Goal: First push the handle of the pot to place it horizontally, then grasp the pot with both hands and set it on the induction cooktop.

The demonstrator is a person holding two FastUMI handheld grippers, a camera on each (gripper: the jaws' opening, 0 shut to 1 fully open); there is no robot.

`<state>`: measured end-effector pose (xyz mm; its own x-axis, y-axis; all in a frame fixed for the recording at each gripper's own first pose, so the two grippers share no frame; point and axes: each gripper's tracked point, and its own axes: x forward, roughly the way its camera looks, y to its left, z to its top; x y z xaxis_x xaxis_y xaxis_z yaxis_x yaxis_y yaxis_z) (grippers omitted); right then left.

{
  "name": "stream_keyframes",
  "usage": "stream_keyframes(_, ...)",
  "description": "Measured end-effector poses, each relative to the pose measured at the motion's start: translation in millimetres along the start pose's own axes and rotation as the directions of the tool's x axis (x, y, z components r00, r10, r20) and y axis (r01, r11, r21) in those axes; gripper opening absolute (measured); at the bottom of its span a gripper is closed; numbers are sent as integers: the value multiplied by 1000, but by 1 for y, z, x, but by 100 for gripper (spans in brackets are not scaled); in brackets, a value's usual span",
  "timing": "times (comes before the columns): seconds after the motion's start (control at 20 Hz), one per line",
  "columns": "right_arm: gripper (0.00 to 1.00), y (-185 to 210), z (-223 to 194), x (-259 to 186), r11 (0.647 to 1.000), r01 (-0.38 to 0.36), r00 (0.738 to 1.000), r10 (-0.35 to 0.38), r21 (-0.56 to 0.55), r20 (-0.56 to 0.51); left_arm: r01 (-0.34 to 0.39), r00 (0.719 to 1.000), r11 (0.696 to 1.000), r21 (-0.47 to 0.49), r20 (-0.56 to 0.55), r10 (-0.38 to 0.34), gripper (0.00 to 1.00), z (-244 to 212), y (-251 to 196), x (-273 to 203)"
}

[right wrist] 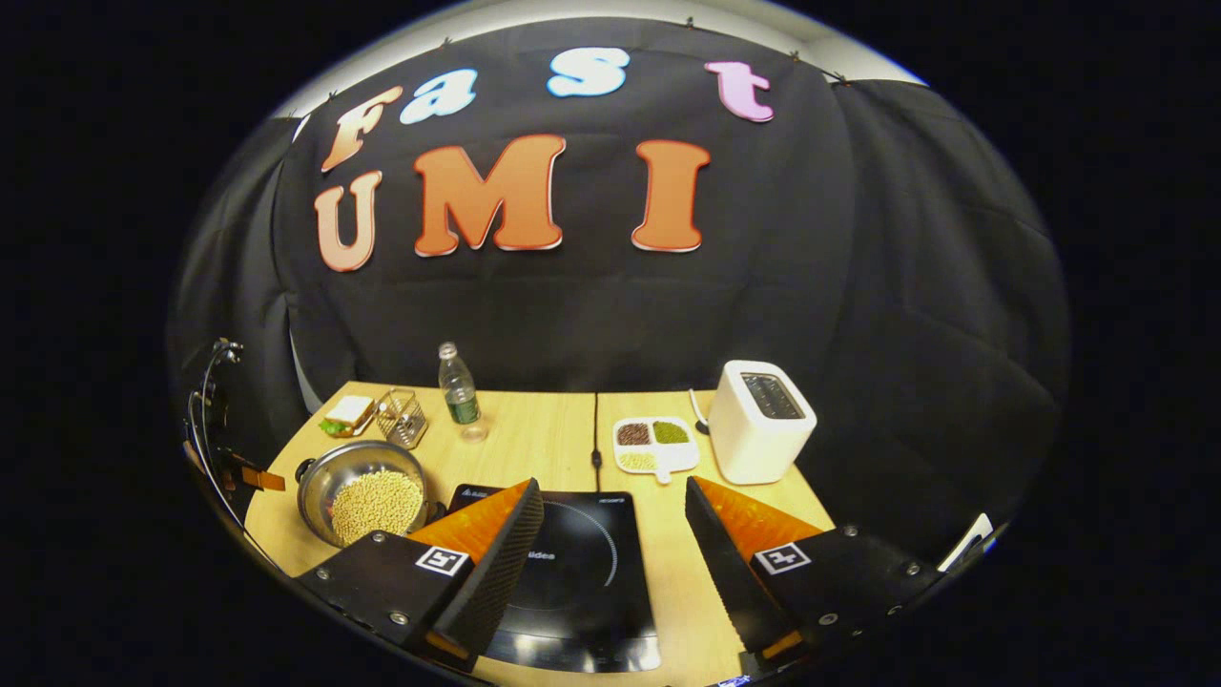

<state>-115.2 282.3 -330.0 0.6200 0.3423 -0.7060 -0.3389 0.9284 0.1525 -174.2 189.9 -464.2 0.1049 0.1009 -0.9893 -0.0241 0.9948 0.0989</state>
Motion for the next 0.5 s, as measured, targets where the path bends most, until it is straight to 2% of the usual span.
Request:
stream_keyframes(0.2, 94, 80, -29, 32, 998, -58, 992, 61, 27, -114, 100, 995, 991, 84, 10, -101, 90, 15, 7, 26)
stream_keyframes(0.35, 93, 142, -56, 59, 990, -130, 968, 139, 55, -209, 149, 988, 980, 132, 24, -154, 90, 27, 7, 39)
stream_keyframes(0.5, 92, 180, -76, 76, 982, -174, 941, 188, 74, -283, 180, 982, 973, 147, 26, -186, 91, 31, 4, 49)
